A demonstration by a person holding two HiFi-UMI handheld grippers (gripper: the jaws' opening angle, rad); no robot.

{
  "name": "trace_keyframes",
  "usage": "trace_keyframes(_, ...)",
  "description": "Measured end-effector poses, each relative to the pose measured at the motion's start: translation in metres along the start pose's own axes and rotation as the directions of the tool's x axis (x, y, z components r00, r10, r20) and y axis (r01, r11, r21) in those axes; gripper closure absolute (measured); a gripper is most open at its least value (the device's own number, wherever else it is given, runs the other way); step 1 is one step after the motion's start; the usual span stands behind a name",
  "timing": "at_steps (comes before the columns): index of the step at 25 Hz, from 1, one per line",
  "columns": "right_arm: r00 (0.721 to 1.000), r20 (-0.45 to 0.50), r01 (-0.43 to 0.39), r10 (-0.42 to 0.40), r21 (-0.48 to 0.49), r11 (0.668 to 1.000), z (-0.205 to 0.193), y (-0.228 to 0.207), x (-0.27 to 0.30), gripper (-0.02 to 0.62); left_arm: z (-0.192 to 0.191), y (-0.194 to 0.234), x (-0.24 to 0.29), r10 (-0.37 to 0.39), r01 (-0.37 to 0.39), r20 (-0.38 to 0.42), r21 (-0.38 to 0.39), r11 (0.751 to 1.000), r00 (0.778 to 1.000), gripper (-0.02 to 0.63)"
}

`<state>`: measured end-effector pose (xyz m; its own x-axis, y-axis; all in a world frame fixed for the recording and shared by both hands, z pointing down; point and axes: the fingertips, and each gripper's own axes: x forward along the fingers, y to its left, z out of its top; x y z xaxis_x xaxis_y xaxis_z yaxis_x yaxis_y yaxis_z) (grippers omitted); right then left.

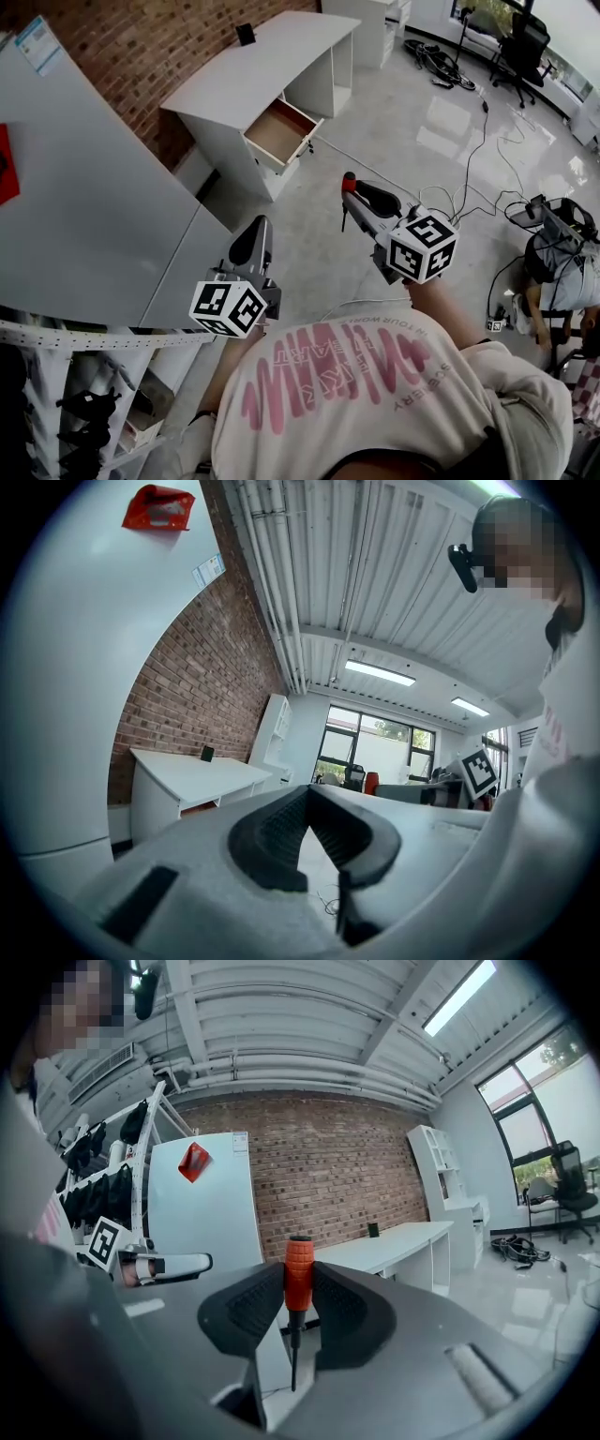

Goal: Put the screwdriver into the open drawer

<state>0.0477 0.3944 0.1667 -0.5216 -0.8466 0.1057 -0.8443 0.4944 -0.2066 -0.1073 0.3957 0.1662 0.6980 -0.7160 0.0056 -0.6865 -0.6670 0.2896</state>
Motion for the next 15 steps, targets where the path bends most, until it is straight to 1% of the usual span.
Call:
trace_keyframes(2, 1.0, -0.015, 0.003, -0.003, 0.005, 1.0, -0.002, -0.001, 0.01, 0.489, -0.001, 0.008, 0.004, -0.008, 0.008, -0.005, -0.014, 1.0, 1.0, 0.601)
trace_keyframes(6, 0.999, -0.048, 0.015, -0.014, 0.012, 1.0, -0.009, -0.011, 0.026, 0.489, -0.009, 0.024, 0.017, -0.004, 0.004, -0.018, -0.016, 1.0, 1.0, 0.601)
trace_keyframes(10, 0.997, -0.08, 0.019, -0.018, 0.016, 1.0, -0.015, -0.023, 0.04, 0.489, -0.018, 0.034, 0.034, -0.007, 0.005, -0.04, -0.054, 0.999, 0.999, 0.601)
trace_keyframes(15, 0.997, -0.083, 0.008, -0.004, 0.048, 0.999, -0.022, -0.05, 0.076, 0.491, -0.026, 0.057, 0.063, 0.005, -0.009, -0.058, -0.065, 0.998, 0.998, 0.601)
